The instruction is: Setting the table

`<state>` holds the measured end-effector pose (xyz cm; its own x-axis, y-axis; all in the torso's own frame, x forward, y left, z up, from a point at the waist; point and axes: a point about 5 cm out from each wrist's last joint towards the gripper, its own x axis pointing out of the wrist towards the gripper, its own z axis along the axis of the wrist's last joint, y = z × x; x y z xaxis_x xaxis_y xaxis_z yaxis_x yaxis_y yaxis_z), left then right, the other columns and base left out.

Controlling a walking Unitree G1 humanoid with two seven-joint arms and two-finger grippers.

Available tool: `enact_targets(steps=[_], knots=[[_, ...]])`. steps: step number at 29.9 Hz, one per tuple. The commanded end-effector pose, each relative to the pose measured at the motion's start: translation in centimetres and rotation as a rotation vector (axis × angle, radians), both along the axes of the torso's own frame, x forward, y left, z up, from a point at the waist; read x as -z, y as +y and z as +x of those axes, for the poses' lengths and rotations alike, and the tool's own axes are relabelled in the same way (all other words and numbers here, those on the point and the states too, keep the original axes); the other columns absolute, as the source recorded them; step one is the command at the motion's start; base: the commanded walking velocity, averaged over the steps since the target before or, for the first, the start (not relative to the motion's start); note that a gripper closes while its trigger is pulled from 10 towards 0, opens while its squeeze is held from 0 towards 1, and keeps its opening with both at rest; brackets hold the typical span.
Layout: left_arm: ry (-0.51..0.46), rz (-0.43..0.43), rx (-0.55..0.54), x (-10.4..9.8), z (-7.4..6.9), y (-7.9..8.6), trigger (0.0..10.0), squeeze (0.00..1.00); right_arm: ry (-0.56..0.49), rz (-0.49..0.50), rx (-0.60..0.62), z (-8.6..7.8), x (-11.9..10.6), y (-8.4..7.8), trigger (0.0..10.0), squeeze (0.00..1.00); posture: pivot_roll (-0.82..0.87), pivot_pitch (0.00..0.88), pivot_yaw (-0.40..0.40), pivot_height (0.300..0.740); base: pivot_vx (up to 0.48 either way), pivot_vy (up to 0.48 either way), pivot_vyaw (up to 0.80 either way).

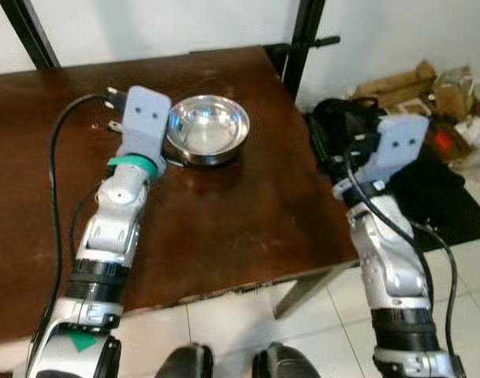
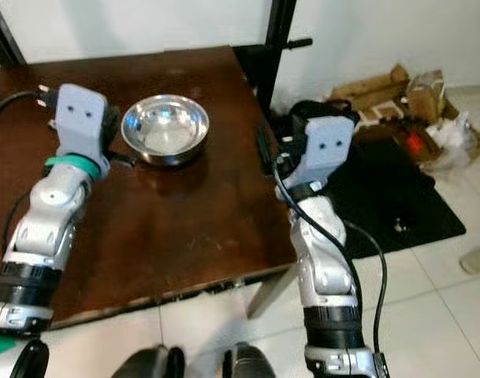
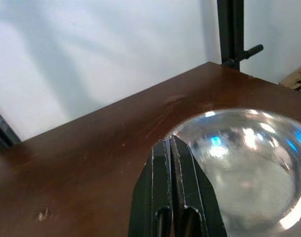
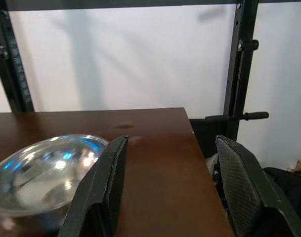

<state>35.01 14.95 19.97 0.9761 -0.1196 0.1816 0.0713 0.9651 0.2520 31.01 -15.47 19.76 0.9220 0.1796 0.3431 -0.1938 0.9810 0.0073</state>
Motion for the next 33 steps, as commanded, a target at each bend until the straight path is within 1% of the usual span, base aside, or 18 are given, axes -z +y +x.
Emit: enact_targets(steps=[1,2,3,6,7,13,17,23,24,25,26,27,28,29,31,33], knots=[[0.019,-0.009,0.016,0.4,0.0,-0.3,10.0,0.04,0.001,-0.004,0.015,-0.1,0.1,-0.5,10.0,0.00,-0.04,0.000,0.073,0.740,0.480,0.000,0.00],[0.026,-0.014,0.022,0.5,0.0,-0.4,10.0,0.01,0.001,-0.004,0.016,-0.1,0.1,-0.5,10.0,0.00,-0.04,0.000,0.073,0.740,0.000,0.000,0.00],[0.033,-0.020,0.029,0.5,0.0,-0.5,10.0,0.00,0.002,-0.005,0.018,-0.1,0.1,-0.6,10.0,0.00,-0.04,0.000,0.074,0.740,0.000,0.000,0.00],[0.042,-0.026,0.040,0.6,0.0,-0.6,10.0,0.00,0.003,-0.005,0.019,-0.2,0.1,-0.6,10.0,0.00,-0.04,0.000,0.074,0.740,0.000,0.000,0.00],[0.058,-0.045,0.053,0.7,0.0,-0.7,10.0,0.00,0.005,-0.004,0.021,-0.2,0.2,-0.7,10.0,0.00,-0.04,0.000,0.074,0.740,0.000,0.000,0.00],[0.086,-0.075,0.050,0.8,0.0,-0.5,10.0,0.00,0.007,-0.001,0.024,-0.2,0.2,-0.7,10.0,0.00,-0.04,0.000,0.075,0.740,0.000,0.000,0.00],[0.110,-0.100,0.039,0.4,0.3,-0.1,10.0,0.00,0.008,0.002,0.025,-0.1,0.2,-0.7,10.0,0.00,-0.04,0.000,0.075,0.740,0.000,0.000,0.00],[0.148,-0.116,0.039,-0.1,0.8,0.6,10.0,0.00,0.007,0.003,0.025,-0.2,0.2,-0.7,10.0,0.00,-0.04,0.000,0.074,0.740,0.000,0.000,0.00],[0.173,-0.138,0.050,-0.5,1.2,1.2,10.0,0.00,0.007,0.006,0.024,-0.2,0.2,-0.6,10.0,0.00,-0.03,0.000,0.076,0.740,0.000,0.000,0.00],[0.173,-0.138,0.050,-0.5,1.2,1.2,10.0,0.00,0.007,0.006,0.024,-0.2,0.2,-0.6,10.0,0.00,-0.03,0.000,0.076,0.740,0.000,0.000,0.00],[0.211,-0.137,0.063,-0.5,1.5,1.5,10.0,0.00,0.008,0.008,0.022,-0.3,0.2,-0.6,10.0,0.00,-0.03,0.000,0.076,0.740,0.000,0.000,0.00],[0.211,-0.137,0.063,-0.5,1.5,1.5,10.0,0.00,0.008,0.008,0.022,-0.3,0.2,-0.6,10.0,0.00,-0.03,0.000,0.076,0.740,0.000,0.000,0.00],[0.250,-0.146,0.082,-0.6,1.9,1.9,10.0,0.06,0.010,0.013,0.020,-0.3,0.2,-0.5,10.0,0.00,-0.02,0.000,0.077,0.740,0.000,0.000,0.00],[0.312,-0.132,0.095,-0.6,2.6,2.7,10.0,1.00,0.014,0.022,0.012,-0.2,0.2,-0.3,10.0,0.00,-0.02,0.000,0.081,0.740,0.000,0.000,0.00],[0.312,-0.132,0.095,-0.6,2.6,2.7,10.0,1.00,0.014,0.022,0.012,-0.2,0.2,-0.3,10.0,0.00,-0.02,0.000,0.081,0.740,0.000,0.000,0.00],[0.369,-0.113,0.091,-0.5,3.2,3.4,10.0,1.00,0.017,0.029,-0.002,-0.1,0.2,0.0,10.0,0.00,-0.01,0.008,0.085,0.740,0.000,0.000,0.00]])
